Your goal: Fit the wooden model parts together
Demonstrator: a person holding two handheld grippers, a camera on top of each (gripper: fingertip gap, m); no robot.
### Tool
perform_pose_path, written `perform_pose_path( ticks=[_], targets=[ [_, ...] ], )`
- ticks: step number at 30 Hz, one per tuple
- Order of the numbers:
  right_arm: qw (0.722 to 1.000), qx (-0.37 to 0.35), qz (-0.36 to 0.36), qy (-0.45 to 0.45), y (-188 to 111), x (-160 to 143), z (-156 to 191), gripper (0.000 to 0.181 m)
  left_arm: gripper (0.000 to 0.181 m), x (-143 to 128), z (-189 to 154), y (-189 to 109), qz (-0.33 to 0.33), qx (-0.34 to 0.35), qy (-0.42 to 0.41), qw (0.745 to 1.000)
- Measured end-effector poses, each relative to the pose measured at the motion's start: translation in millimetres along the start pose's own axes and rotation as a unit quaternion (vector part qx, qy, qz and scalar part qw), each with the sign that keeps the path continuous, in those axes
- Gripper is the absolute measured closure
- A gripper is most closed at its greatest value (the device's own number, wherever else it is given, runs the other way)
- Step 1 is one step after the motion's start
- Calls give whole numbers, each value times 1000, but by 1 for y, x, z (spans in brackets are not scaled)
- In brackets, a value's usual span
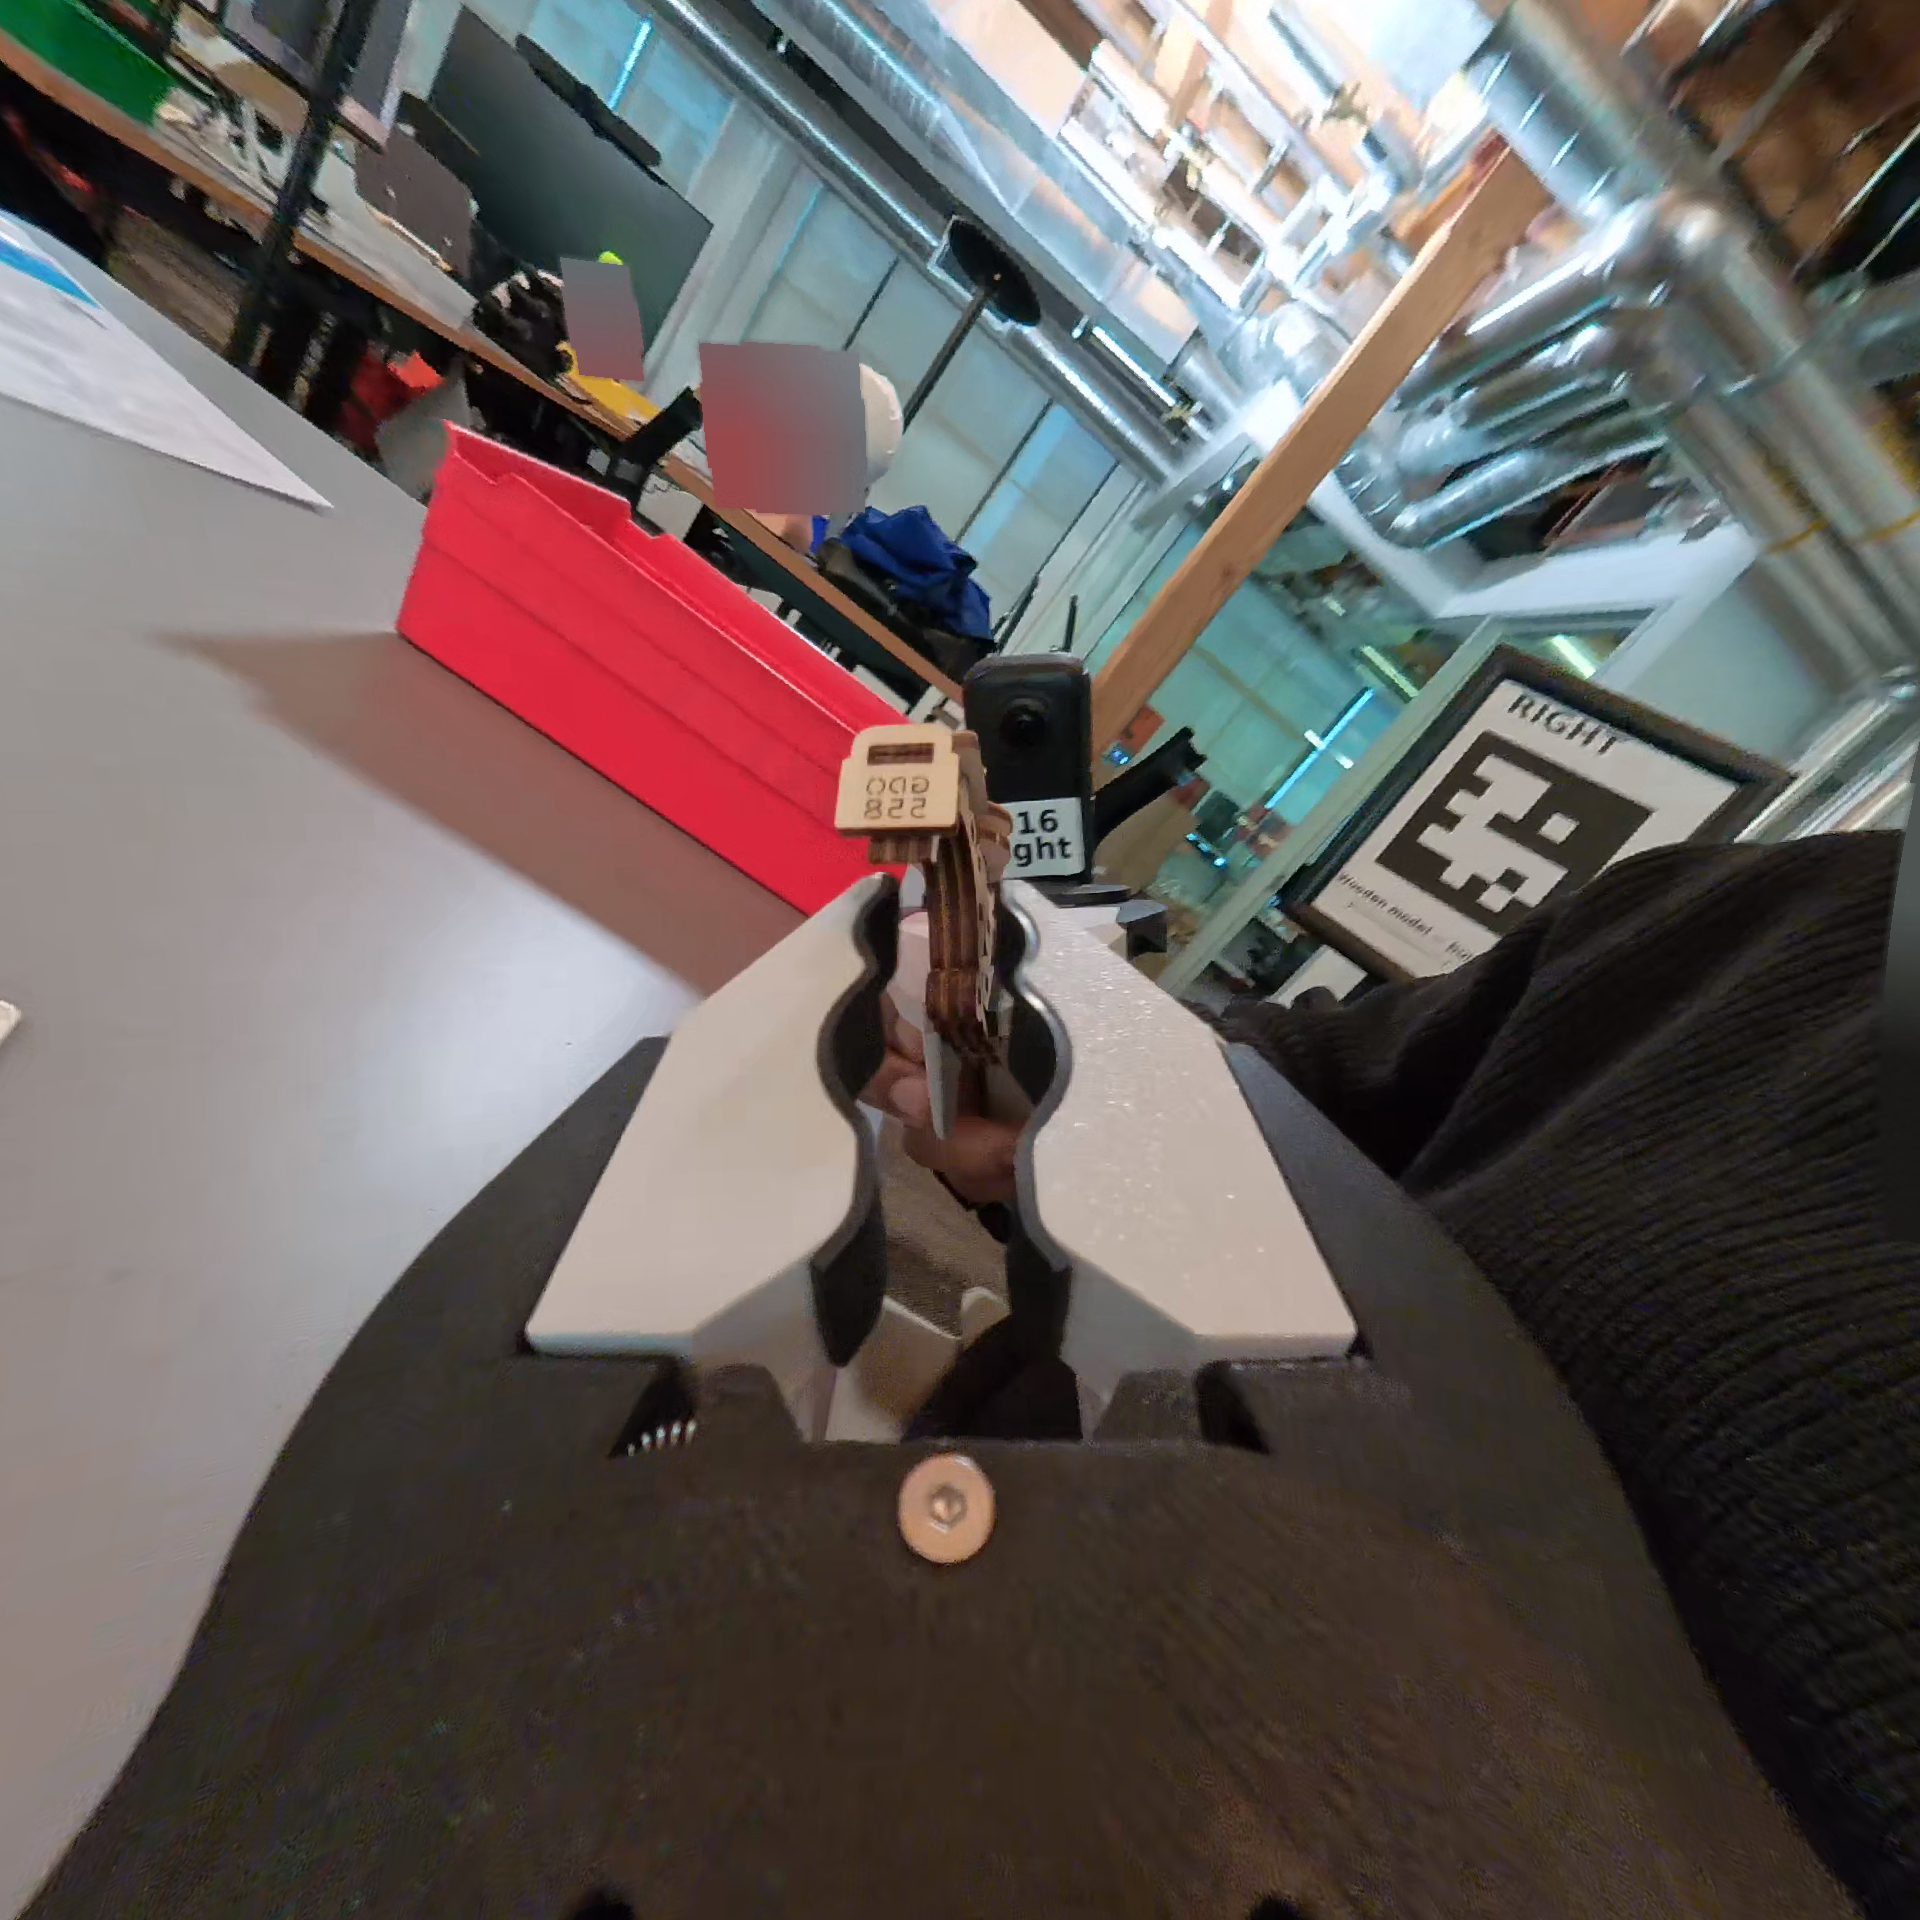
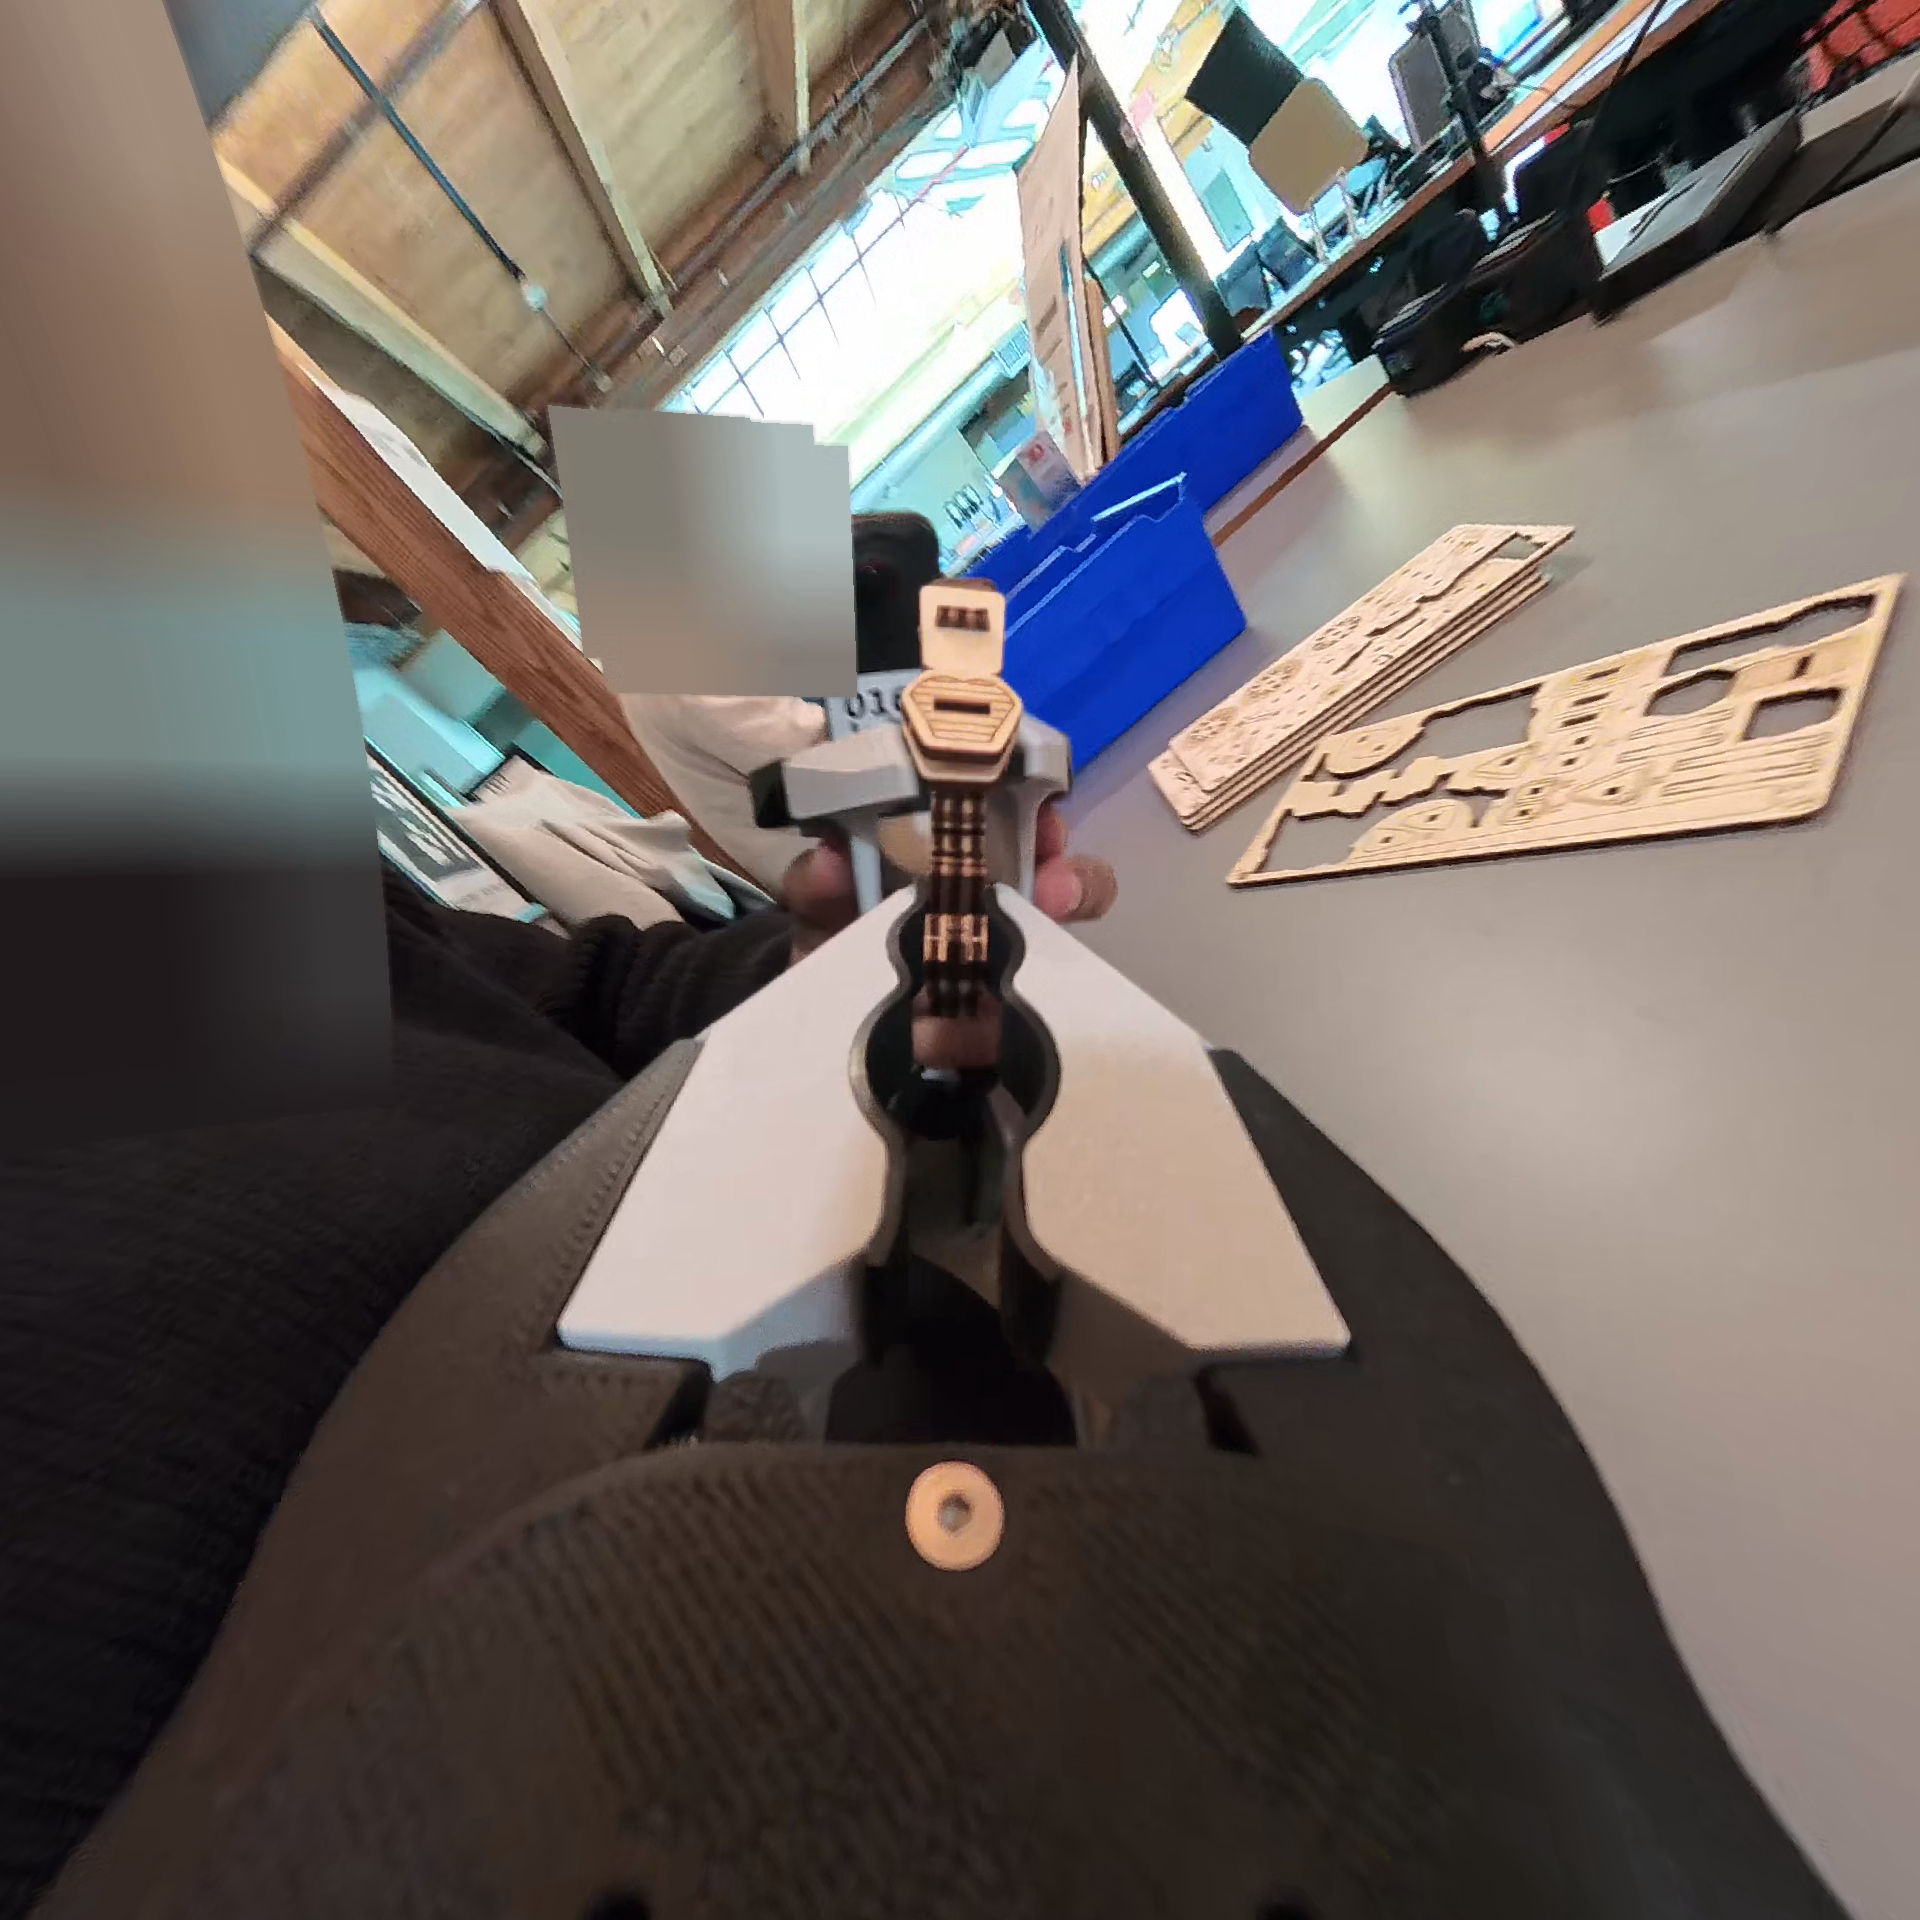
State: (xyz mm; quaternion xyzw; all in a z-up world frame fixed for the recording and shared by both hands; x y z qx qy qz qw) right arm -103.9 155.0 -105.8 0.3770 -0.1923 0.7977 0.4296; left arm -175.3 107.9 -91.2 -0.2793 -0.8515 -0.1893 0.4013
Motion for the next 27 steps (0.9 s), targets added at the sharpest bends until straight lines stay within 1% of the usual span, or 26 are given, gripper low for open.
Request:
perform_pose_path(
  ticks=[1, 2, 9, 12, 14, 18, 20, 22, 24, 27],
  targets=[
    [1000, 5, -4, 9, 0, 0, 0, 173, 172, 0, 0, 0, -3, -6, -7, 1000],
    [1000, 8, -5, 17, 0, 0, 0, 173, 173, 0, -1, 0, -3, -11, -12, 1000],
    [1000, 12, 12, 18, 3, -4, 1, 173, 174, -5, -1, 2, 11, -27, -31, 999],
    [1000, 15, 16, 20, 4, -5, 2, 173, 169, -8, -1, 4, 25, -34, -40, 998],
    [999, 20, 18, 23, 5, -6, 2, 173, 174, -8, -2, 4, 24, -41, -44, 998],
    [999, 28, 21, 34, 4, -7, 2, 173, 175, -8, -2, 4, 29, -44, -42, 998],
    [999, 32, 28, 31, 2, -6, 2, 168, 175, -8, -1, 4, 31, -45, -45, 997],
    [999, 19, 31, 18, -5, 0, 0, 165, 175, -6, 2, 1, 28, -42, -47, 998],
    [999, -6, 31, -7, -16, 8, -3, 164, 175, -2, 8, -3, 21, -21, -48, 998],
    [998, -54, 9, -44, -34, 21, -10, 168, 175, -5, 14, -4, 51, -7, -46, 998]
  ],
)
Point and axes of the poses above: each gripper's, where its closed fingertips meet, y out along the fingers, x out of its top, z = x × y across the jaws, the point moved 5 cm from there along -y, back along the fingers, and after that the axes turned 5 degrees about z, right-handed, at the moved point
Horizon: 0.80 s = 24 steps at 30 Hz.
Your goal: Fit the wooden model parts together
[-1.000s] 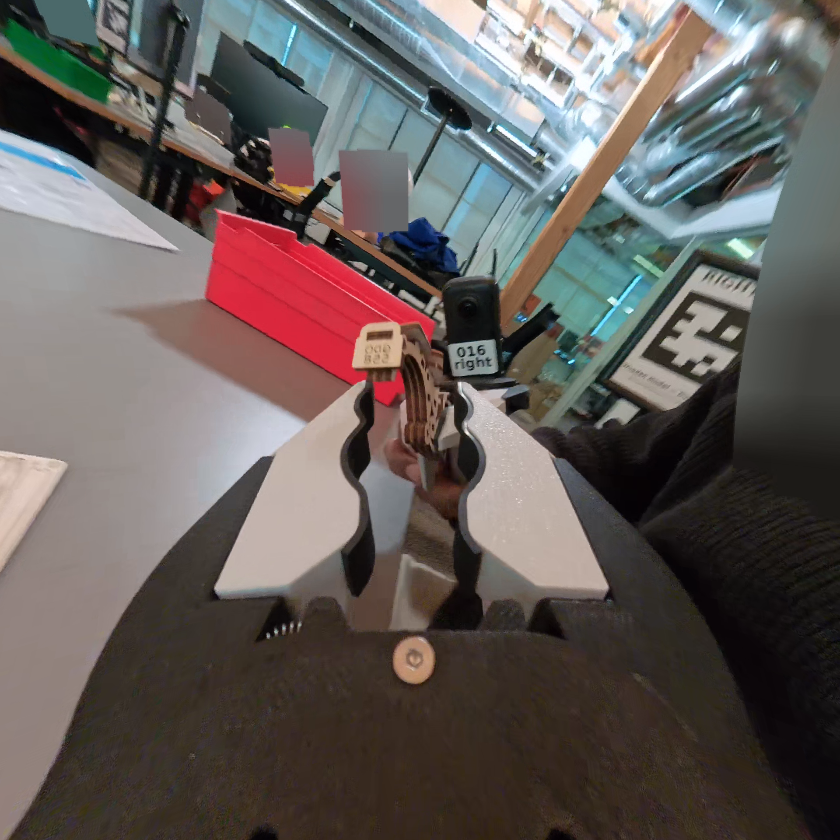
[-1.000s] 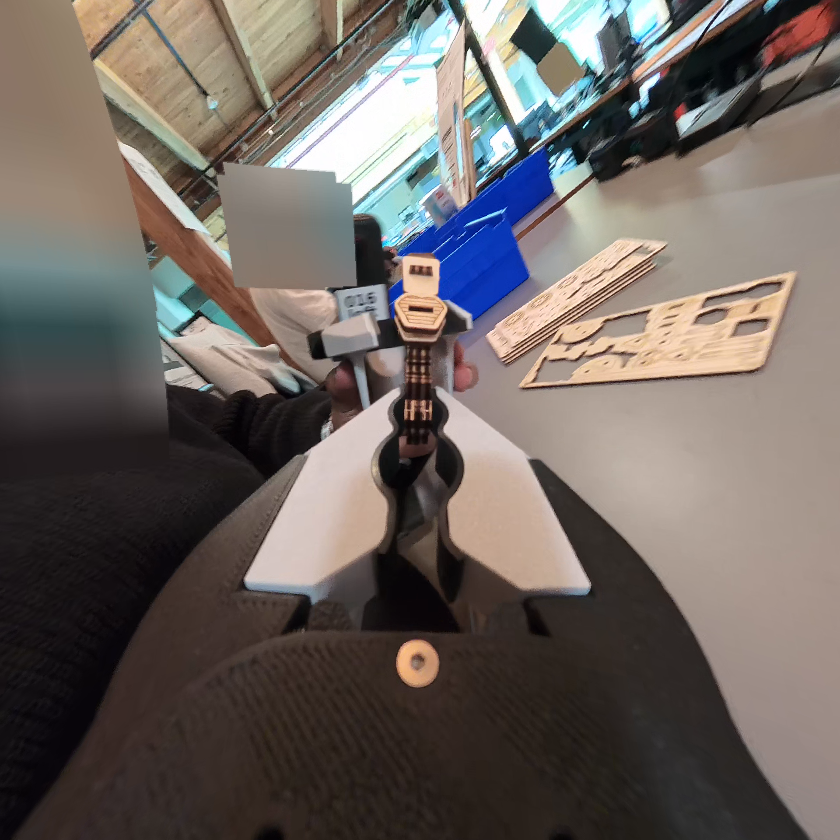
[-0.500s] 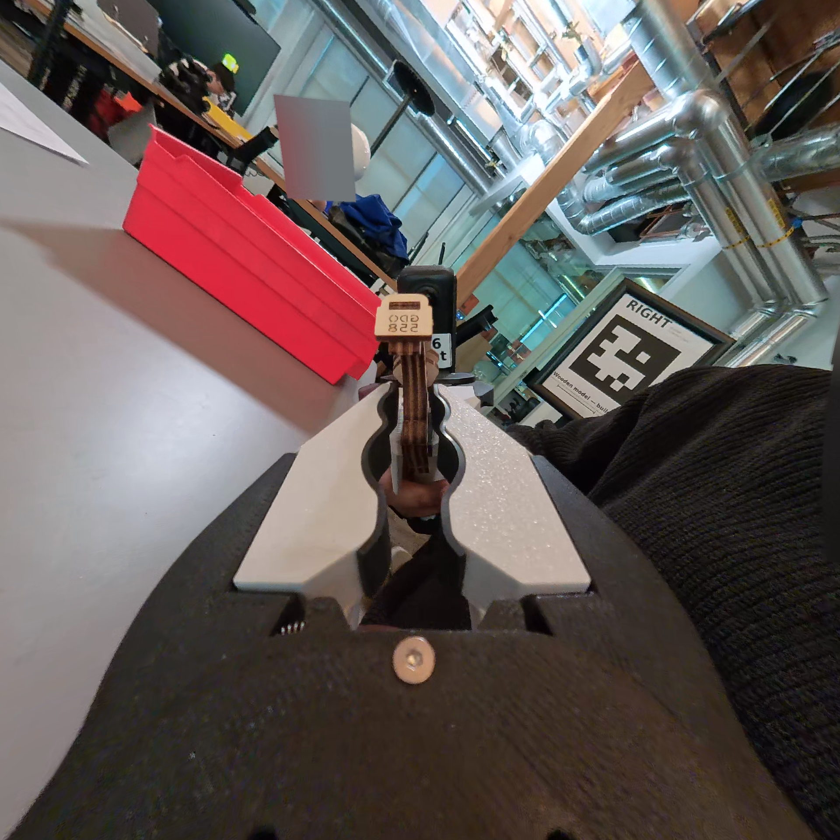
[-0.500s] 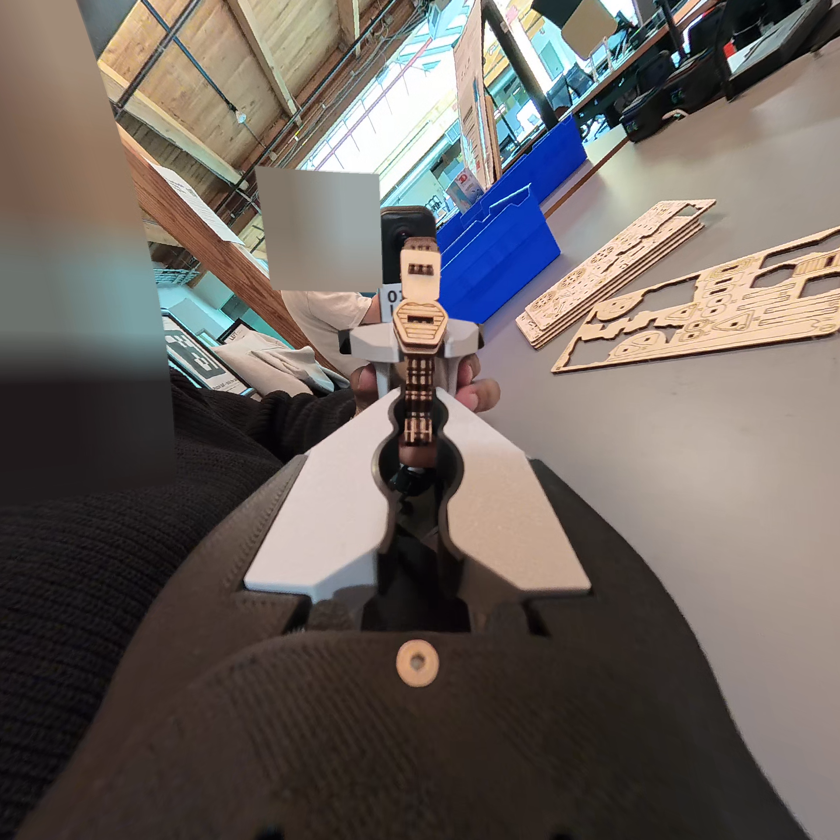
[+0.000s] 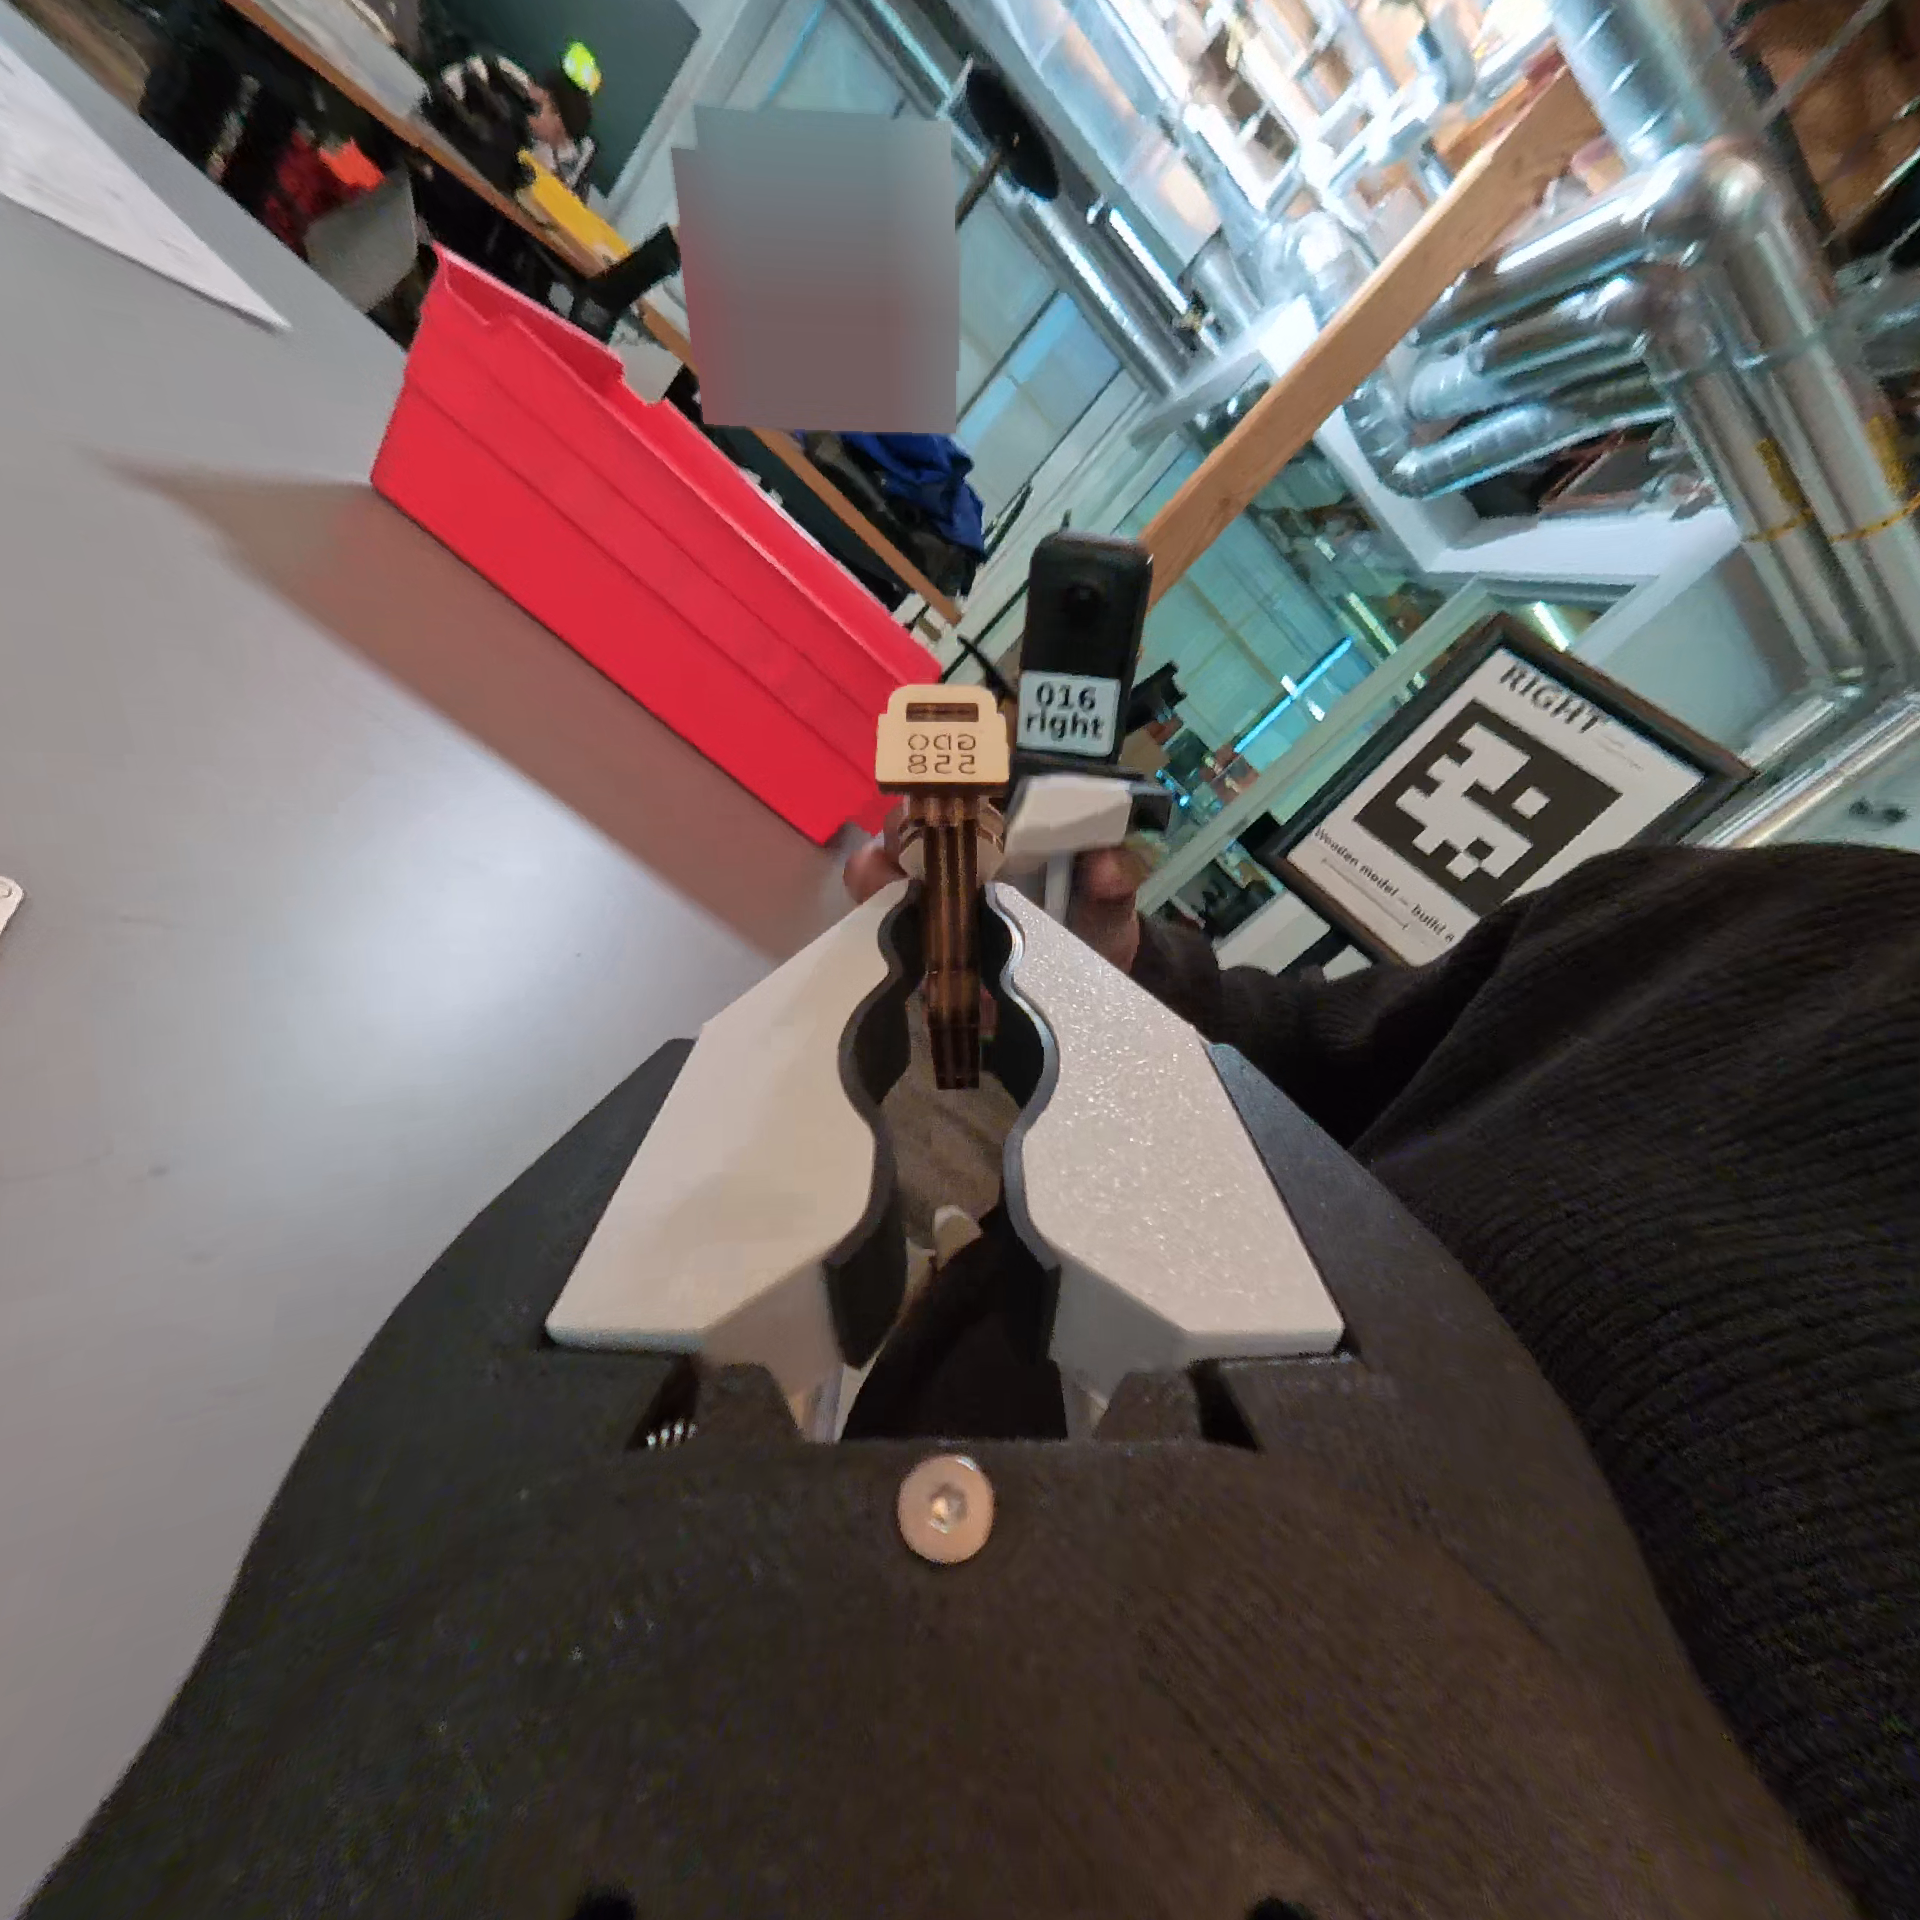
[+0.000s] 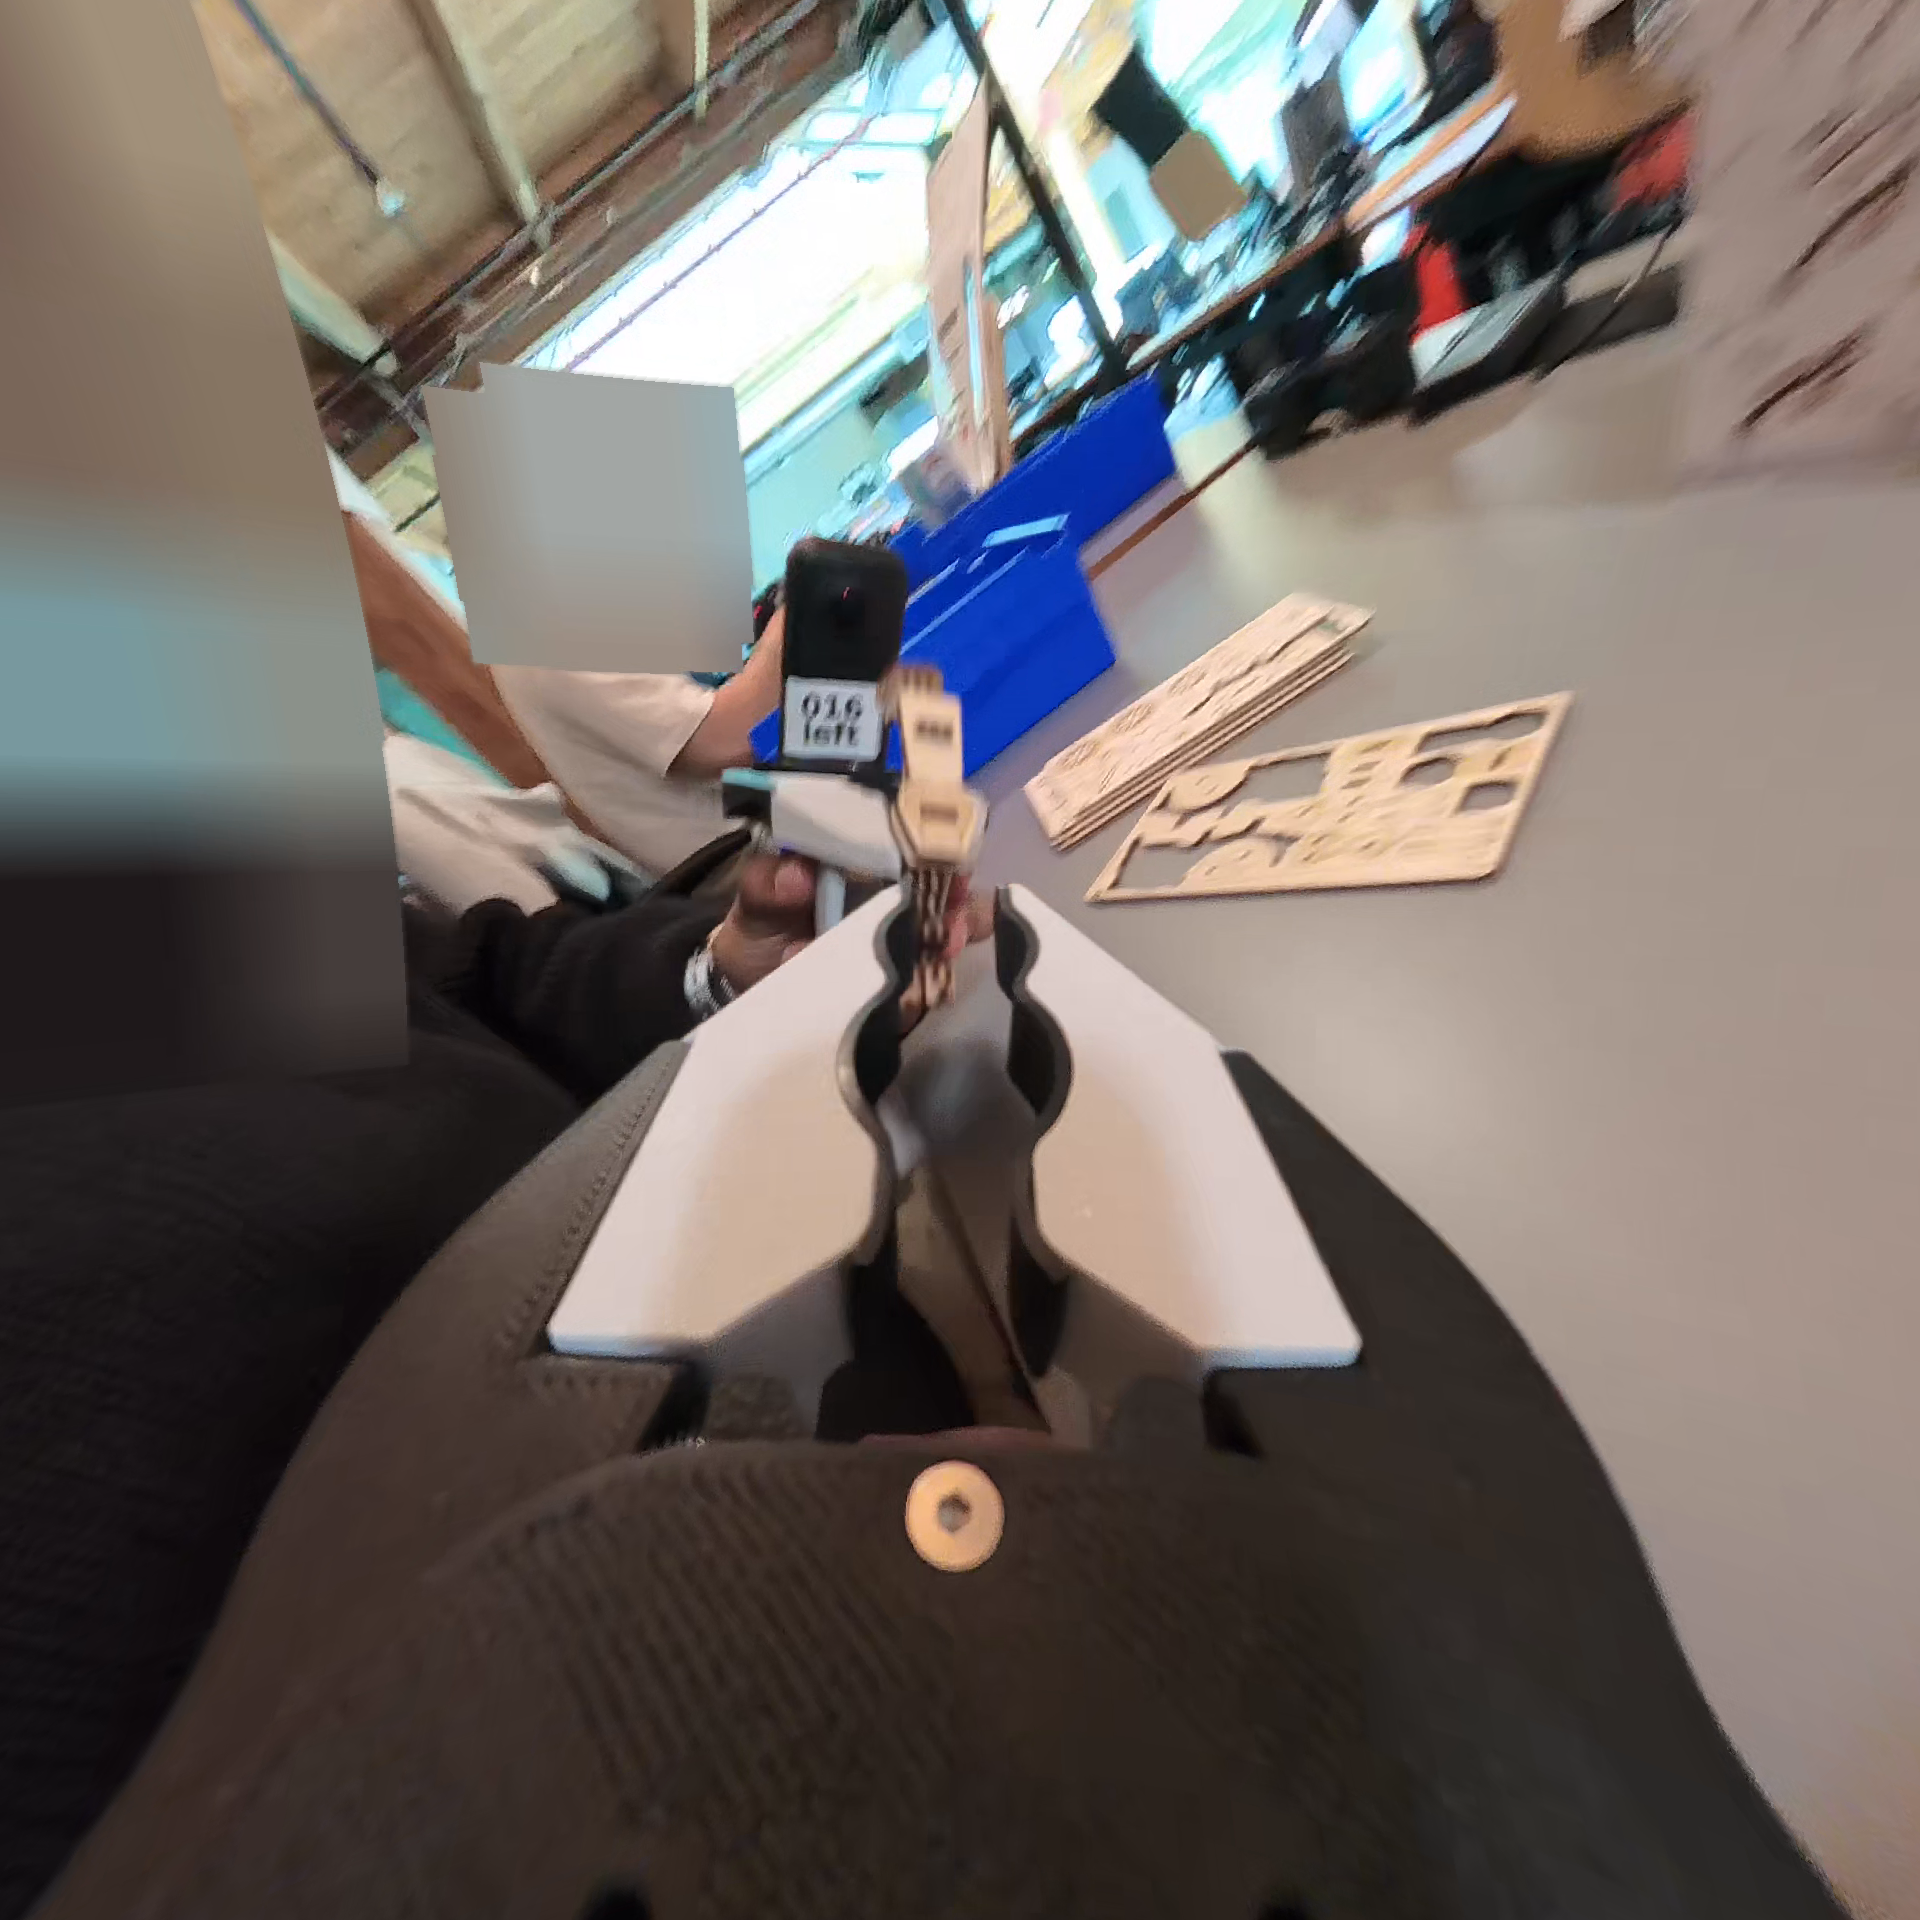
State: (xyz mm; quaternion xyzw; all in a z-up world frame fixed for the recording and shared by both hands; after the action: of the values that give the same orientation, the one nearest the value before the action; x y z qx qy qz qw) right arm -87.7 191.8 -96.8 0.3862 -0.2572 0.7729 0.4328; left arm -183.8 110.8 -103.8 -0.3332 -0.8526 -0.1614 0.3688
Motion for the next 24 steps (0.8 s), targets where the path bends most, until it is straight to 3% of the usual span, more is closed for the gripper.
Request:
perform_pose_path(
  ticks=[5, 8, 10, 14, 24],
  targets=[
    [1000, -1, 1, -4, -2, -1, -2, 176, 174, -14, 2, 9, 80, 4, 10, 997],
    [999, 17, 44, 9, 3, -13, -1, 166, 174, -21, 2, 12, 105, -4, 4, 994],
    [996, 48, 67, 38, 6, -19, 1, 157, 174, -24, 1, 13, 116, -10, -1, 993],
    [990, 85, 80, 80, 6, -20, 2, 159, 174, -27, -1, 12, 139, -25, 6, 990],
    [984, 106, 124, 69, 9, -32, 7, 165, 174, -33, -6, 12, 175, -49, 11, 983]
  ],
)
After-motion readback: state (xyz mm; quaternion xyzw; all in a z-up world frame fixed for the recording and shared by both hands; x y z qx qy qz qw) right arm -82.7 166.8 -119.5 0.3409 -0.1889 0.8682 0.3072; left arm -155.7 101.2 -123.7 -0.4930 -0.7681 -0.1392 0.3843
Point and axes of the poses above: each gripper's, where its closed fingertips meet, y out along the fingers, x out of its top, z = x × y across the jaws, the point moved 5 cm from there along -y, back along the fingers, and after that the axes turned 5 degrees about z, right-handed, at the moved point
